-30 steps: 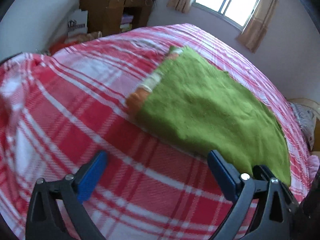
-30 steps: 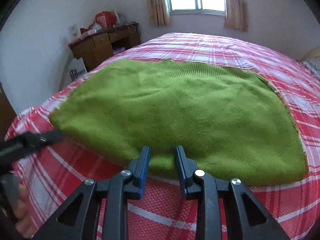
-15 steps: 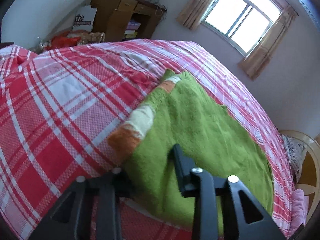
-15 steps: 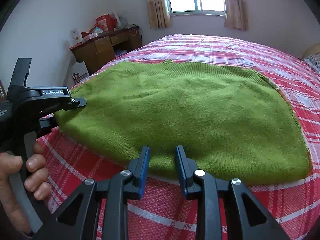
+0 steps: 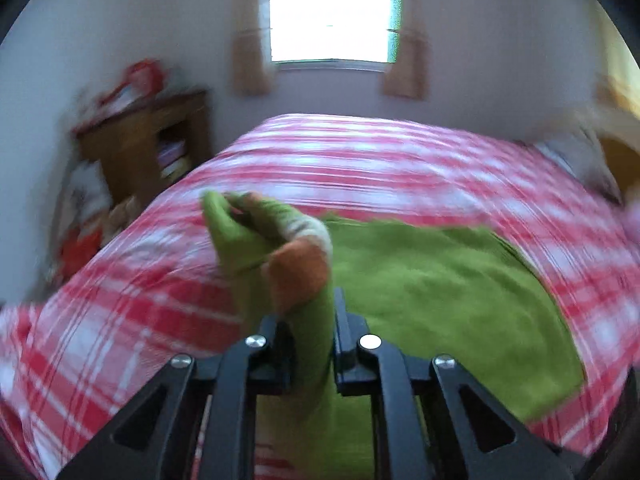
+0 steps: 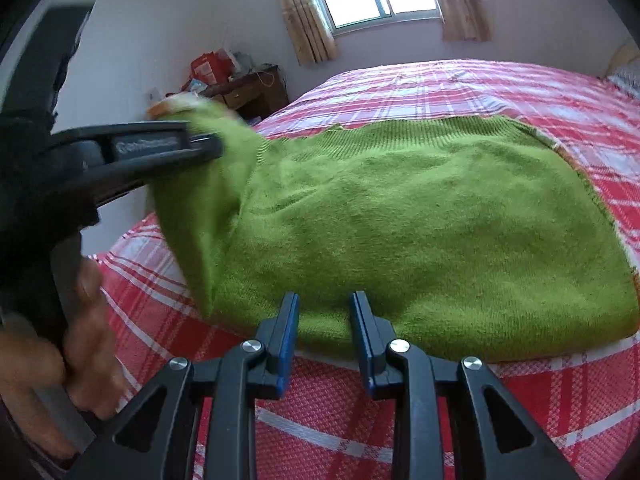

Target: Fold small clothes

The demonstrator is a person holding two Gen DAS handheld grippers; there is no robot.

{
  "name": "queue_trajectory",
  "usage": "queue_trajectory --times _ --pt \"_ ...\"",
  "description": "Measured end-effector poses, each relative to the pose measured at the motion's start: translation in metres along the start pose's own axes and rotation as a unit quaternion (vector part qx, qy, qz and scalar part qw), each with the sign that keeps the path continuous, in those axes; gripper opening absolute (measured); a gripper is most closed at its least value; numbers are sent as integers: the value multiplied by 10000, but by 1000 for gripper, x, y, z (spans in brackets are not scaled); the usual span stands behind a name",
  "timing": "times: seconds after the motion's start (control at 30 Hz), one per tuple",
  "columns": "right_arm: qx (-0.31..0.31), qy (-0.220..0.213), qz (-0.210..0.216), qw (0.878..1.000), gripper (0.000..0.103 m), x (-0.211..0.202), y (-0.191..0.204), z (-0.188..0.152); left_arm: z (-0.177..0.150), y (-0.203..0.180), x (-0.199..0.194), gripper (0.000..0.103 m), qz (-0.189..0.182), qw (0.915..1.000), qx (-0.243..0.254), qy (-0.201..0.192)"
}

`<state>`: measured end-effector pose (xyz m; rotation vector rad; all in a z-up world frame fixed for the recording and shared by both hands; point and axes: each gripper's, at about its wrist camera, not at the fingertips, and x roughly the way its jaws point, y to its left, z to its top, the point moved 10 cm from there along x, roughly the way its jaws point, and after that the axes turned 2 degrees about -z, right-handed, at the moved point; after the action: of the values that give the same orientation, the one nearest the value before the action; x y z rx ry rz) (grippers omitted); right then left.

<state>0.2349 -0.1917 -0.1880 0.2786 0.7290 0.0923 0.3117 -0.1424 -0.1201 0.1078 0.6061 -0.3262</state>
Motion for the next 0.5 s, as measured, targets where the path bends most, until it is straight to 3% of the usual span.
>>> queue_trajectory --times 0.13,0.23,0.37,0.43,0.5 --pt "351 57 232 9991 28 -4 -7 1 -23 -32 17 14 -161 9971 709 241" --pt "528 137 433 9976 28 -15 -14 -5 -39 -36 27 14 -223 9960 738 459" --pt "333 278 456 9980 28 -32 -25 -6 -41 -34 28 14 -437 9963 578 469" --pt "174 239 369 9989 32 -43 -34 5 -42 -33 25 14 -616 9964 385 446" --pt "129 66 254 9996 53 -53 -47 30 -41 -30 23 14 -774 9960 163 413"
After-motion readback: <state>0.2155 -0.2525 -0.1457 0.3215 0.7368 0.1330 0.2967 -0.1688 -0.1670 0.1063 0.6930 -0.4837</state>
